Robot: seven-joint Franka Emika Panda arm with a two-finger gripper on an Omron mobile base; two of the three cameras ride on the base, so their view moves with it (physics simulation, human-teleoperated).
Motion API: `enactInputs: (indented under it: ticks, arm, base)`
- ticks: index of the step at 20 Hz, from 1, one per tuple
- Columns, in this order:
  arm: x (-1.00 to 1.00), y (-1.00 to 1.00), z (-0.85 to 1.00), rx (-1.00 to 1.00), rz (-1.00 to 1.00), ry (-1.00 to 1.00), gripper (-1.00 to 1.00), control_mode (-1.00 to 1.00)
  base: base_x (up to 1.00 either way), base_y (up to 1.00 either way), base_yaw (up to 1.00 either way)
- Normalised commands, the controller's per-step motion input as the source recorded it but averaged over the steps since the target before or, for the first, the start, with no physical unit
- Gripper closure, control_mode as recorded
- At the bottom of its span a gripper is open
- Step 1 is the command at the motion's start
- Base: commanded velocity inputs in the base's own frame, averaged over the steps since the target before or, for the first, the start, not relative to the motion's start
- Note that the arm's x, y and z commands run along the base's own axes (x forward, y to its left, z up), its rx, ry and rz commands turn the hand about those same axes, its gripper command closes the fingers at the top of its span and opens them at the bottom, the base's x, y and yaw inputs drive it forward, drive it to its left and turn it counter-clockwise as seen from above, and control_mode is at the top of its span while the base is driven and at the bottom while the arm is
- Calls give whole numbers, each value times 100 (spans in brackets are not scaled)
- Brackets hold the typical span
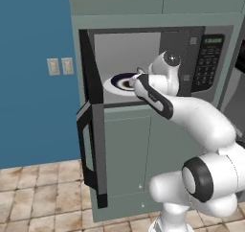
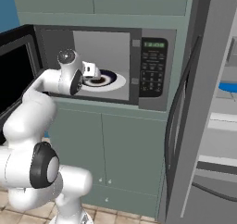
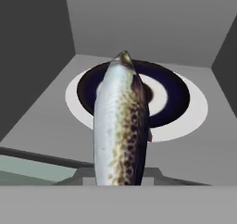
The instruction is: Transport the fish from the fridge to the microwave and turn on the microwave.
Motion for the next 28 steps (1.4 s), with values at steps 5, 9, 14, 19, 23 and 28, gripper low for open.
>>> enactInputs:
  ticks: [5,9,14,19,23,28]
  arm:
    - [39,10,-22,-8,0,12,100,-100]
    - [33,4,-25,-5,0,9,100,-100]
    - [33,0,-20,-1,0,4,100,-100]
    - [34,0,-13,0,0,0,100,-100]
    - [32,0,-13,0,0,0,100,-100]
    - [31,0,-15,0,0,0,100,-100]
  base:
    - [0,0,0]
    - [0,0,0]
    - [0,0,0]
    - [0,0,0]
    - [0,0,0]
    - [0,0,0]
